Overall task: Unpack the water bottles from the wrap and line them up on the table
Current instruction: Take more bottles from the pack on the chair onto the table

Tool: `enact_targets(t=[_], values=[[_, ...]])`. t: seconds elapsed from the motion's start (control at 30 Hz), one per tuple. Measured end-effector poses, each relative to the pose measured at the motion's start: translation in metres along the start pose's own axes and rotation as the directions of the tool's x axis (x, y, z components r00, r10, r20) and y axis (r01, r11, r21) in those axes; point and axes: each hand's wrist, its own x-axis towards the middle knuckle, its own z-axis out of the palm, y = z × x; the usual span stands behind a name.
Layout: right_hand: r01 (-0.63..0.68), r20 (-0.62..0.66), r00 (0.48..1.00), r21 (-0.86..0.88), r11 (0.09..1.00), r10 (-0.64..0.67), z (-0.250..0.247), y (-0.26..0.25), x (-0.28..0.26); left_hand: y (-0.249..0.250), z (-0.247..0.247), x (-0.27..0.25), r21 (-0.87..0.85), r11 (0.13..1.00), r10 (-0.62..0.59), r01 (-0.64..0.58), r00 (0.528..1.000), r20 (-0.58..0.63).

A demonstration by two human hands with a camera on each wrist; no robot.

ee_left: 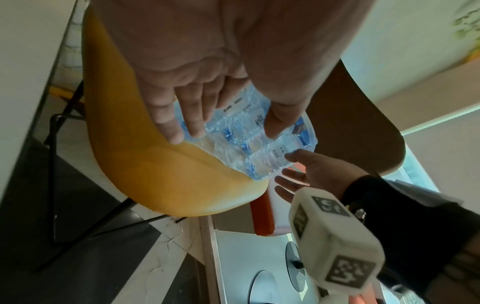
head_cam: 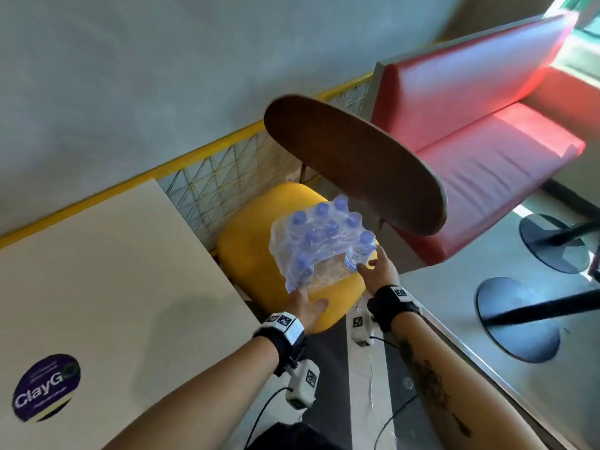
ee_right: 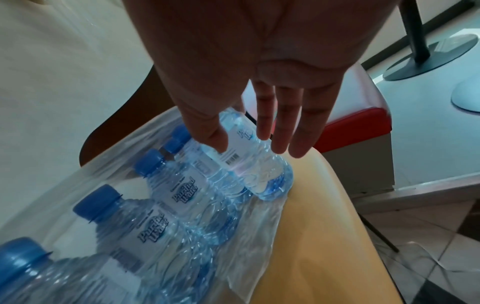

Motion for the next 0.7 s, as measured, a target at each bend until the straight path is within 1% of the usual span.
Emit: enact_targets(t=[0.07,0.13,0.2,0.33,0.4,0.47,0.53,0.6,0.63,0.67,0.7], values=[[-0.015,0.012,1.000,0.048,0.999,0.014,0.002,0.002,0.008,0.011,0.005,0.000,-0.029,0.998,-0.059,0.057,0.997,-0.043],[-0.087,0.003,0.996,0.142,0.986,0.087,0.006,0.006,0.012,0.023,0.009,-0.005,-0.004,0.993,-0.120,0.120,0.985,-0.121],[-0.130,-0.017,0.991,0.213,0.968,0.136,0.015,0.014,0.012,0.030,0.010,-0.007,-0.013,0.989,-0.145,0.145,0.975,-0.166],[-0.085,-0.024,0.995,0.278,0.957,0.096,0.025,0.024,0.011,0.042,0.010,0.001,-0.056,0.982,-0.189,0.182,0.961,-0.201],[-0.062,0.003,0.998,0.258,0.964,0.064,0.027,0.022,0.014,0.047,0.010,0.007,-0.088,0.970,-0.239,0.224,0.945,-0.223],[-0.054,0.030,0.998,0.224,0.973,0.049,0.030,0.019,0.017,0.052,0.010,0.015,-0.177,0.949,-0.301,0.262,0.922,-0.246],[-0.092,0.038,0.996,0.190,0.977,0.087,0.031,0.011,0.020,0.056,0.007,0.026,-0.254,0.921,-0.359,0.296,0.899,-0.252],[-0.133,0.045,0.991,0.150,0.980,0.127,0.031,0.003,0.023,0.058,0.005,0.037,-0.190,0.903,-0.415,0.385,0.896,-0.157],[-0.141,0.051,0.989,0.137,0.980,0.135,0.030,0.000,0.024,0.059,0.002,0.040,-0.128,0.890,-0.454,0.439,0.880,-0.138],[-0.137,0.052,0.990,0.125,0.983,0.132,0.028,-0.003,0.025,0.060,0.001,0.043,-0.093,0.882,-0.471,0.462,0.871,-0.139],[-0.119,0.055,0.992,0.114,0.986,0.113,0.027,-0.004,0.028,0.066,-0.005,0.041,-0.103,0.877,-0.480,0.469,0.859,-0.177]])
